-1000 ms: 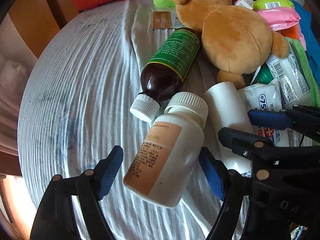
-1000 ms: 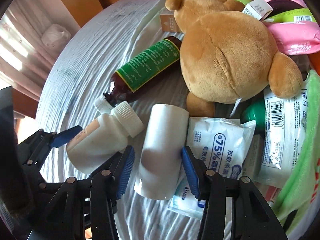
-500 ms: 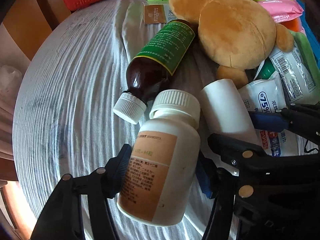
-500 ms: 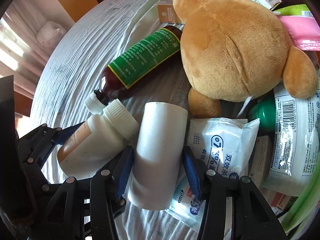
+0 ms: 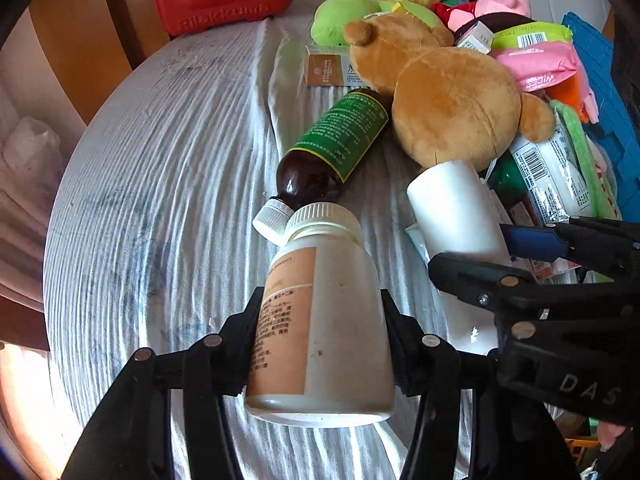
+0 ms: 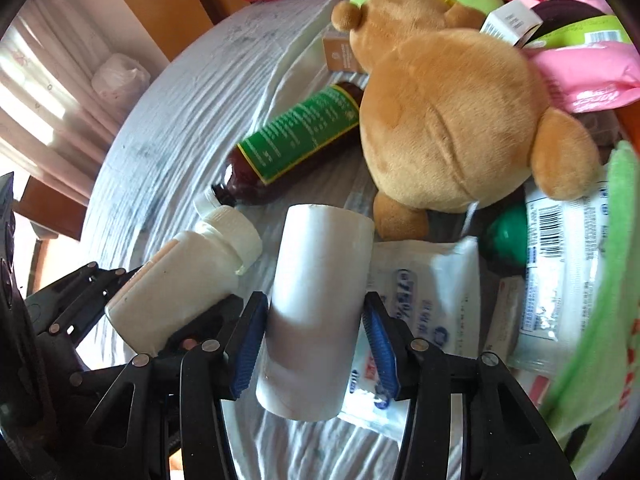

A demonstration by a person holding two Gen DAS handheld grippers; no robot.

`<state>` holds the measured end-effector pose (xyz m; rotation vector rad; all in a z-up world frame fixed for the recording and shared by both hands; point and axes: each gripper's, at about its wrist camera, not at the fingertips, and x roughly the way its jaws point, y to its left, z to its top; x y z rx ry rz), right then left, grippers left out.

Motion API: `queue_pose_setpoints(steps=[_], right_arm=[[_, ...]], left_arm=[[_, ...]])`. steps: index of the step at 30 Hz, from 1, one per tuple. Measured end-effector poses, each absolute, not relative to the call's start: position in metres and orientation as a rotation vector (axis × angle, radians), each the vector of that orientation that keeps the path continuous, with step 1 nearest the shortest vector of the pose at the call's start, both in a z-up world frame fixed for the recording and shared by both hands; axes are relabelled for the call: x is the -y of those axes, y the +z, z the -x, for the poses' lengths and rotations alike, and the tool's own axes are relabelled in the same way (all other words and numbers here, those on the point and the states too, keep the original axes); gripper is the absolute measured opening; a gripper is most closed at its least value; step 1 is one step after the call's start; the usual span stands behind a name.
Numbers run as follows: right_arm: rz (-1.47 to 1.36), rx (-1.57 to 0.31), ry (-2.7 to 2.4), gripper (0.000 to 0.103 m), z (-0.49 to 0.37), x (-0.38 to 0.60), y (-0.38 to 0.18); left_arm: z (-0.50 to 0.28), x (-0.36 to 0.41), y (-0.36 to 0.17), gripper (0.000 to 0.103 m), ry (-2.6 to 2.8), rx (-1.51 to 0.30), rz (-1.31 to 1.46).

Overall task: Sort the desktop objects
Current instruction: 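Grasp the white pill bottle with the left tool while the right tool grasps the white paper roll, then lift the bottle and paper roll and carry both over the blue crate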

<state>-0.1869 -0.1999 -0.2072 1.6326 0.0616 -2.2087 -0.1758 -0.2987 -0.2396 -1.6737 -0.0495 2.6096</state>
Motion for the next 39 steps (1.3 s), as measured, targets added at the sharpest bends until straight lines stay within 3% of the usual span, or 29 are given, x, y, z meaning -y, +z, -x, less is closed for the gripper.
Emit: queue_pose_setpoints(steps=[20, 39], right_arm=[[-1.268, -0.057, -2.516, 0.048, 0.161, 0.12, -0.081], [-1.057, 0.018, -2.844, 0.048, 0.15, -0.072, 0.016]], left_arm=[[0.156, 0.227, -0.124, 0.052, 2.75, -0.024, 1.253], [0.201, 0.067, -0.053, 0.052, 2.683, -0.183, 0.981]])
